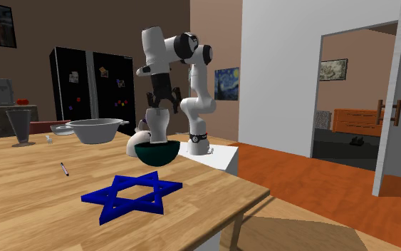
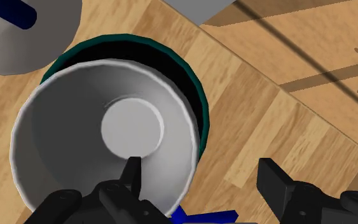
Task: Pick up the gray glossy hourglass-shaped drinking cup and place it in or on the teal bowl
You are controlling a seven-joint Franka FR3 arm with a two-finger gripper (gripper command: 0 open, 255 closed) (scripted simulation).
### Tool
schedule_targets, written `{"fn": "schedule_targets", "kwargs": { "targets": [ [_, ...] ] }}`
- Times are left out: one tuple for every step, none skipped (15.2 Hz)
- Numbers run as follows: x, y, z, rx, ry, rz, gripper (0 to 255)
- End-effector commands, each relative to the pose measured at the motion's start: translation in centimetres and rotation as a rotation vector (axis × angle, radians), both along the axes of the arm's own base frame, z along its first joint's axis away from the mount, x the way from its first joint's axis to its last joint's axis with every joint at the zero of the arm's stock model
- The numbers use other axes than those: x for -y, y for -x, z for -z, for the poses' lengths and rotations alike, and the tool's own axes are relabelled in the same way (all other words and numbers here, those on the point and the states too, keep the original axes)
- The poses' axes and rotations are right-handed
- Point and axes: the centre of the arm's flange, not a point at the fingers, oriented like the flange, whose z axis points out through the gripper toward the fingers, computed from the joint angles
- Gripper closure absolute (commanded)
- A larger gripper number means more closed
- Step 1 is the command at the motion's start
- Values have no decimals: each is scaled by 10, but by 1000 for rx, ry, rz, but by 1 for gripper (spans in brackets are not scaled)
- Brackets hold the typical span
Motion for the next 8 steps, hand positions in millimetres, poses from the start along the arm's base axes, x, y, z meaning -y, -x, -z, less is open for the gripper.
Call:
{"fn": "schedule_targets", "kwargs": {
  "targets": [
    [0, 0, 0, 0, 0, 0, 0],
    [0, 0, 0, 0, 0, 0, 0],
    [0, 0, 0, 0, 0, 0, 0],
    [2, -1, -13, 0, 0, 0, 0],
    [4, -2, -26, 0, 0, 0, 0],
    [6, -3, -39, 0, 0, 0, 0],
    [7, -3, -49, 0, 0, 0, 0],
    [7, -3, -49, 0, 0, 0, 0]
  ]
}}
